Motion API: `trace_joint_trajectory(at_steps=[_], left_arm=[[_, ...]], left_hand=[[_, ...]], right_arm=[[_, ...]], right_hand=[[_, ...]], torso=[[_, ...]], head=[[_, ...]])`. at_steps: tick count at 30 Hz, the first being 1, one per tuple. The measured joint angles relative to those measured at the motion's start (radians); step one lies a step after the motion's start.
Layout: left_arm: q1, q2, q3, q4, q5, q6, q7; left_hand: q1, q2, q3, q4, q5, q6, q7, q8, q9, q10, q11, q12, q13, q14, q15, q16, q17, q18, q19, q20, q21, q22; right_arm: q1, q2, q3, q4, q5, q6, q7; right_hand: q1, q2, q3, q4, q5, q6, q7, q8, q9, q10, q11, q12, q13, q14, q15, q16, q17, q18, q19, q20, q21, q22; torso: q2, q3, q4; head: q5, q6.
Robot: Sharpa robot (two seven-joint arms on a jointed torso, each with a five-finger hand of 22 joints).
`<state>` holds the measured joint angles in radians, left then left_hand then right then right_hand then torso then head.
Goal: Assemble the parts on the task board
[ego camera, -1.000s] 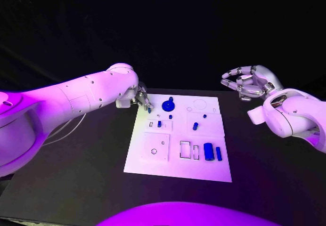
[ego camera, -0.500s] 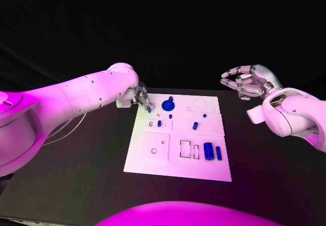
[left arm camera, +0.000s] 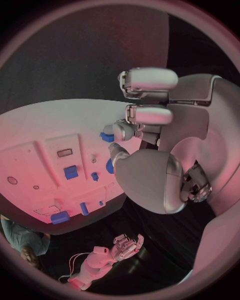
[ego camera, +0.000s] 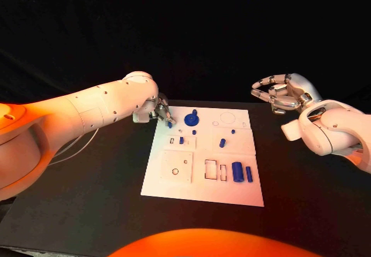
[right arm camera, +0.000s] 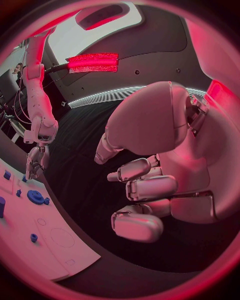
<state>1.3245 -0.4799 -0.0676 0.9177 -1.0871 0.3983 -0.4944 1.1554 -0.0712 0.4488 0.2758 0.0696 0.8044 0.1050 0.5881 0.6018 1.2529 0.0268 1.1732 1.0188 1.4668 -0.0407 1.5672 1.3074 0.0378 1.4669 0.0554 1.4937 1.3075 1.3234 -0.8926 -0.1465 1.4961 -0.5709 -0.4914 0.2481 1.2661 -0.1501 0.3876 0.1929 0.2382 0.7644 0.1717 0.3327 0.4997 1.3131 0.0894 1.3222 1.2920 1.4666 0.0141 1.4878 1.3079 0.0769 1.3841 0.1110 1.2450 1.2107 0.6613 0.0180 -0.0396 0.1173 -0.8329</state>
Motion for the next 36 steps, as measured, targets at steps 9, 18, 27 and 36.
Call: trace_joint_trajectory(at_steps=[9,18,27,36], left_arm=[[0.000,0.000,0.000,0.001,0.006,0.001,0.000],[0.000,0.000,0.000,0.001,0.013,0.000,0.000],[0.000,-0.019,0.001,0.024,0.046,-0.021,0.004],[-0.001,-0.113,0.012,0.164,0.121,-0.070,0.007]], left_hand=[[0.028,-0.004,0.017,-0.011,0.000,0.004,-0.004,0.000,0.000,0.000,0.000,0.000,0.000,0.000,0.000,0.000,0.000,0.000,0.000,0.000,0.000,0.000],[0.105,0.004,0.103,-0.078,-0.001,0.006,-0.007,0.000,-0.004,0.001,-0.006,0.000,-0.006,0.000,0.000,0.000,0.000,0.000,0.000,0.000,0.000,0.000],[0.121,-0.002,0.199,-0.080,0.000,-0.006,0.002,0.051,-0.004,0.000,-0.007,-0.004,-0.018,0.000,0.000,0.000,0.000,0.000,0.000,0.000,0.000,0.000],[0.086,-0.016,0.216,-0.063,0.004,-0.011,0.000,0.097,-0.002,0.009,-0.009,-0.004,-0.016,0.000,0.000,0.000,0.000,0.000,0.000,0.000,0.000,0.000]], right_arm=[[0.000,0.001,0.000,-0.001,0.000,0.000,0.000],[-0.001,0.001,0.000,-0.002,0.000,0.001,0.000],[-0.001,0.001,0.000,-0.004,0.000,0.001,0.000],[-0.002,0.000,0.000,-0.008,0.000,0.002,0.000]], right_hand=[[0.000,0.000,0.000,0.000,0.000,0.000,0.000,0.000,0.000,0.000,0.000,0.000,0.000,0.000,0.000,0.000,0.000,0.000,0.000,0.000,0.000,0.000],[0.000,0.000,0.000,0.000,0.000,0.000,0.000,0.000,0.000,0.000,0.000,0.000,0.000,0.000,0.000,0.000,0.000,0.000,0.000,0.000,0.000,0.000],[0.000,0.000,0.000,0.000,0.000,0.000,0.000,0.000,0.000,0.000,0.000,0.000,0.000,0.000,0.000,0.000,0.000,0.000,0.000,0.000,0.000,0.000],[0.000,0.000,0.003,0.003,0.000,0.000,0.000,0.000,0.000,0.000,0.000,0.000,-0.001,0.000,0.000,0.000,0.000,0.000,0.000,0.000,0.000,0.000]], torso=[[0.000,0.0000,-0.0007],[0.000,0.0001,-0.0006],[-0.001,0.0004,-0.0011],[-0.003,0.0021,0.0030]], head=[[0.000,0.000],[-0.001,0.001],[-0.001,0.004],[-0.001,0.007]])
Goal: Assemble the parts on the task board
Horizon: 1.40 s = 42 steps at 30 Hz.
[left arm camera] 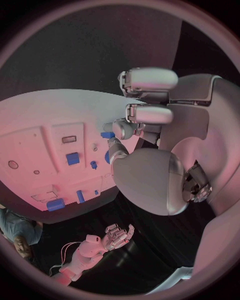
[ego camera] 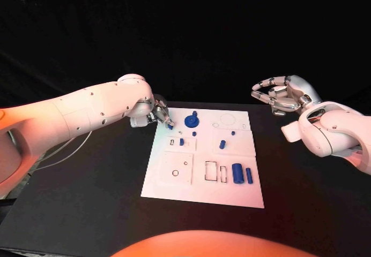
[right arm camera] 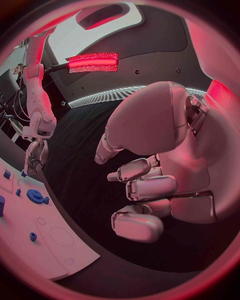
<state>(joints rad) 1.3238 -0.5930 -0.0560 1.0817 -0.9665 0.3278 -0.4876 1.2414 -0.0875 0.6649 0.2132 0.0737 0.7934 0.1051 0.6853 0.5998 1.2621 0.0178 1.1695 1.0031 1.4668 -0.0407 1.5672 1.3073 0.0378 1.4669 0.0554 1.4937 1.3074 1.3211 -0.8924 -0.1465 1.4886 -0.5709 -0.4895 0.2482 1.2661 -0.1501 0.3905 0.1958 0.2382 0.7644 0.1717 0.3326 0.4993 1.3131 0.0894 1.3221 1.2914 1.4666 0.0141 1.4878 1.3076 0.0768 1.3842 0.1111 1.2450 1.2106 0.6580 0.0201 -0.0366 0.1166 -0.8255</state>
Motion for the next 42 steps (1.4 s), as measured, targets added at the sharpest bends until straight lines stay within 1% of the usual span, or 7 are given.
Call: trace_joint_trajectory(at_steps=[2,10,15,30,34,39,42], left_arm=[[0.001,-0.023,0.001,0.038,0.014,-0.014,0.001],[-0.002,-0.115,0.003,0.194,0.047,-0.077,0.017],[-0.017,-0.146,0.001,0.252,0.023,-0.114,0.034],[-0.051,-0.153,-0.007,0.281,-0.088,-0.167,0.055],[-0.055,-0.150,-0.007,0.284,-0.109,-0.171,0.055],[-0.056,-0.148,-0.007,0.286,-0.126,-0.170,0.054],[-0.056,-0.146,-0.009,0.286,-0.133,-0.168,0.051]], left_hand=[[-0.012,-0.003,0.042,-0.038,0.002,-0.001,0.001,0.002,0.024,0.000,0.000,0.000,0.001,0.000,0.000,0.000,0.000,0.000,0.000,0.000,0.000,0.000],[-0.031,-0.023,0.049,-0.031,0.028,0.004,-0.004,0.019,0.030,0.013,-0.005,0.004,0.008,0.000,0.000,0.000,0.000,0.000,0.000,0.000,0.000,0.000],[-0.051,-0.043,0.056,-0.024,0.088,0.008,-0.007,0.027,0.082,0.022,-0.007,0.007,0.013,-0.003,-0.004,0.000,0.000,0.000,0.000,-0.007,0.004,0.000],[-0.071,-0.055,0.056,-0.024,0.159,0.014,-0.013,0.035,0.090,0.034,-0.013,0.012,0.020,0.000,-0.008,0.000,0.000,0.000,0.000,-0.007,0.005,0.000],[-0.076,-0.060,0.056,-0.024,0.193,0.022,-0.018,0.039,0.090,0.045,-0.016,0.018,0.027,-0.003,-0.011,0.000,0.000,0.000,-0.004,-0.011,0.008,0.000],[-0.087,-0.071,0.051,-0.029,0.260,0.031,-0.020,0.040,0.090,0.055,-0.020,0.024,0.037,0.000,-0.015,0.000,0.000,0.000,0.000,-0.014,0.008,0.000],[-0.088,-0.072,0.051,-0.029,0.273,0.031,-0.020,0.040,0.090,0.055,-0.020,0.024,0.038,0.000,-0.015,0.000,0.000,0.000,0.000,-0.014,0.008,0.000]], right_arm=[[0.000,-0.001,0.000,0.000,0.000,0.000,0.000],[-0.001,-0.011,0.000,0.003,0.000,0.000,0.000],[-0.001,-0.015,0.000,0.005,0.000,0.000,-0.001],[-0.003,-0.017,0.000,0.009,0.000,0.000,-0.001],[-0.004,-0.018,0.000,0.009,0.000,0.000,-0.001],[-0.004,-0.018,0.000,0.009,0.000,0.000,-0.001],[-0.004,-0.018,0.000,0.009,0.000,0.000,-0.001]], right_hand=[[0.000,0.000,0.000,0.000,0.000,0.000,0.000,0.000,0.000,0.000,0.000,0.000,0.000,0.000,0.000,0.000,0.000,0.000,0.000,0.000,0.000,0.000],[0.000,0.000,0.000,0.000,0.000,0.000,0.000,0.000,0.000,0.000,0.000,0.000,0.000,0.000,0.000,0.000,0.000,0.000,0.000,0.000,0.000,0.000],[0.000,0.000,0.000,0.000,0.000,0.000,0.000,0.000,0.001,0.000,0.000,0.000,0.000,0.000,0.000,0.000,0.000,0.000,0.000,0.000,0.000,0.000],[0.000,0.000,0.000,0.000,0.000,0.000,0.000,0.000,0.001,0.000,0.000,0.000,0.001,0.000,0.000,0.000,0.000,0.000,0.000,0.000,0.000,0.000],[0.000,0.000,0.000,0.000,0.000,0.000,0.000,0.000,0.001,0.000,0.000,0.000,0.001,0.000,0.000,0.000,0.000,0.000,0.000,0.000,0.000,0.000],[0.000,0.000,0.000,0.000,0.000,0.000,0.000,0.000,0.000,0.000,0.000,0.000,0.000,0.000,0.000,0.000,0.000,0.000,0.000,0.000,0.000,0.000],[0.000,0.000,0.000,0.000,0.000,0.000,0.000,0.000,0.000,0.000,0.000,0.000,0.000,0.000,0.000,0.000,0.000,0.000,0.000,0.000,0.000,0.000]], torso=[[-0.001,0.0007,0.0012],[-0.004,0.0019,0.0036],[-0.004,0.0019,0.0043],[-0.002,0.0003,0.0026],[-0.002,0.0005,0.0026],[-0.002,0.0012,0.0022],[-0.002,0.0013,0.0024]], head=[[0.001,0.000],[0.003,0.002],[0.002,0.003],[0.003,0.002],[0.002,0.001],[0.002,-0.001],[0.002,-0.001]])
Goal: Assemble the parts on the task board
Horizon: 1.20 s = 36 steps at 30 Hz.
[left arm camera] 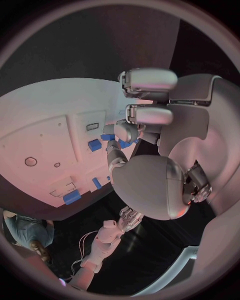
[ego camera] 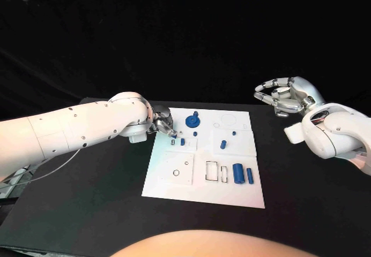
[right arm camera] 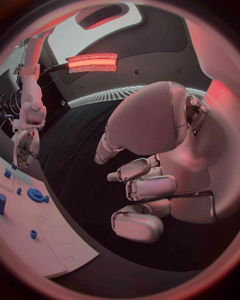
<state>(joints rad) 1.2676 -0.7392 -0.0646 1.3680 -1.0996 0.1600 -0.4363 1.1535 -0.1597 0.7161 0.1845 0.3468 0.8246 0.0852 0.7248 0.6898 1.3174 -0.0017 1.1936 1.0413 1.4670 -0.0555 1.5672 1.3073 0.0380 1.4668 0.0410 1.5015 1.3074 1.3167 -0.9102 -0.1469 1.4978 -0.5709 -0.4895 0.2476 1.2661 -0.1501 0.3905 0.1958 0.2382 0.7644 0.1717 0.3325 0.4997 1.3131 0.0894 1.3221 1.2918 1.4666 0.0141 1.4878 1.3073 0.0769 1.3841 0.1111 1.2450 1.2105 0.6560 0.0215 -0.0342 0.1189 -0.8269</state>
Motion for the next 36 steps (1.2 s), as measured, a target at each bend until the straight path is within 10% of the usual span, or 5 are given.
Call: trace_joint_trajectory(at_steps=[36], left_arm=[[-0.006,0.016,-0.015,-0.011,-0.022,0.063,-0.049]], left_hand=[[-0.012,-0.012,-0.003,-0.003,0.017,0.009,-0.005,0.003,-0.003,0.003,-0.003,0.006,0.008,0.000,0.000,0.000,0.000,0.000,0.000,0.000,0.000,0.000]], right_arm=[[0.000,0.001,0.000,0.000,0.000,0.000,0.001]], right_hand=[[0.000,0.000,-0.003,0.003,0.004,0.000,0.000,0.004,0.000,0.002,-0.002,0.000,-0.001,0.000,0.000,0.000,0.001,0.000,0.000,0.000,0.000,0.001]], torso=[[-0.001,-0.0004,0.0007]], head=[[0.005,-0.005]])
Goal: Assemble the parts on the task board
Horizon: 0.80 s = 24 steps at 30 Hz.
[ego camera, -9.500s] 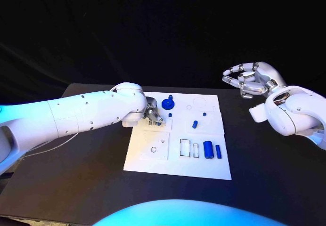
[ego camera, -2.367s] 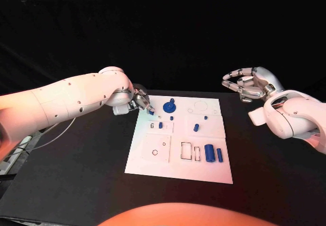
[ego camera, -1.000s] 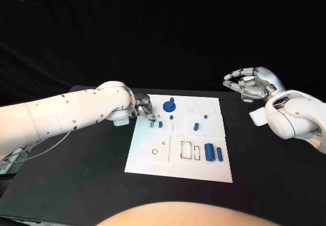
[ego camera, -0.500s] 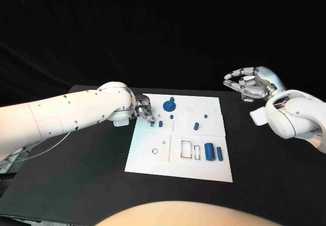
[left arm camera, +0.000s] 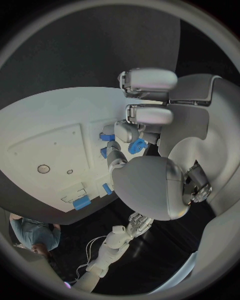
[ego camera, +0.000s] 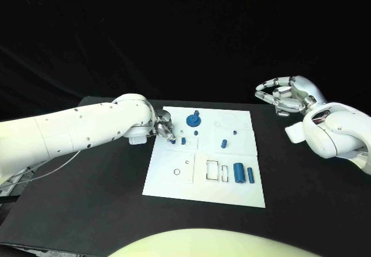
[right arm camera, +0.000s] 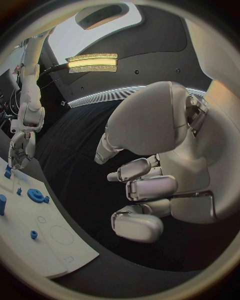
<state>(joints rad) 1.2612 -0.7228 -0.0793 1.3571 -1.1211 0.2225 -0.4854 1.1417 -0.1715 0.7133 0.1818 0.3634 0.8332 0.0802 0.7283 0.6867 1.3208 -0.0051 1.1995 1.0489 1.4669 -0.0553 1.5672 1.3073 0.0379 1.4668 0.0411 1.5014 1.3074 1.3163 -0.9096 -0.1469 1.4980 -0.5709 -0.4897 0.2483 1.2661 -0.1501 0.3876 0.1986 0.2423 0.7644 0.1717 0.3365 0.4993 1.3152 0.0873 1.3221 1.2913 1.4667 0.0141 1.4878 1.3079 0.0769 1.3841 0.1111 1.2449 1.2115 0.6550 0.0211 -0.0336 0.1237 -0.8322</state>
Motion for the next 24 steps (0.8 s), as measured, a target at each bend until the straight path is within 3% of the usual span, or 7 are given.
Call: trace_joint_trajectory(at_steps=[24], left_arm=[[-0.002,0.009,-0.002,-0.011,-0.007,0.004,-0.004]], left_hand=[[-0.002,-0.002,0.000,0.000,0.006,0.006,-0.002,0.000,0.001,0.000,0.000,0.000,-0.001,0.000,0.000,0.000,0.000,0.000,0.000,0.000,0.000,0.000]], right_arm=[[0.000,0.000,0.000,0.000,0.000,0.000,0.000]], right_hand=[[0.000,0.000,0.000,0.000,0.000,0.000,0.000,0.000,0.001,0.002,-0.002,0.000,0.001,0.000,0.000,0.000,0.000,0.000,0.000,0.000,0.000,0.001]], torso=[[0.000,0.0003,0.0000]], head=[[-0.002,-0.004]])
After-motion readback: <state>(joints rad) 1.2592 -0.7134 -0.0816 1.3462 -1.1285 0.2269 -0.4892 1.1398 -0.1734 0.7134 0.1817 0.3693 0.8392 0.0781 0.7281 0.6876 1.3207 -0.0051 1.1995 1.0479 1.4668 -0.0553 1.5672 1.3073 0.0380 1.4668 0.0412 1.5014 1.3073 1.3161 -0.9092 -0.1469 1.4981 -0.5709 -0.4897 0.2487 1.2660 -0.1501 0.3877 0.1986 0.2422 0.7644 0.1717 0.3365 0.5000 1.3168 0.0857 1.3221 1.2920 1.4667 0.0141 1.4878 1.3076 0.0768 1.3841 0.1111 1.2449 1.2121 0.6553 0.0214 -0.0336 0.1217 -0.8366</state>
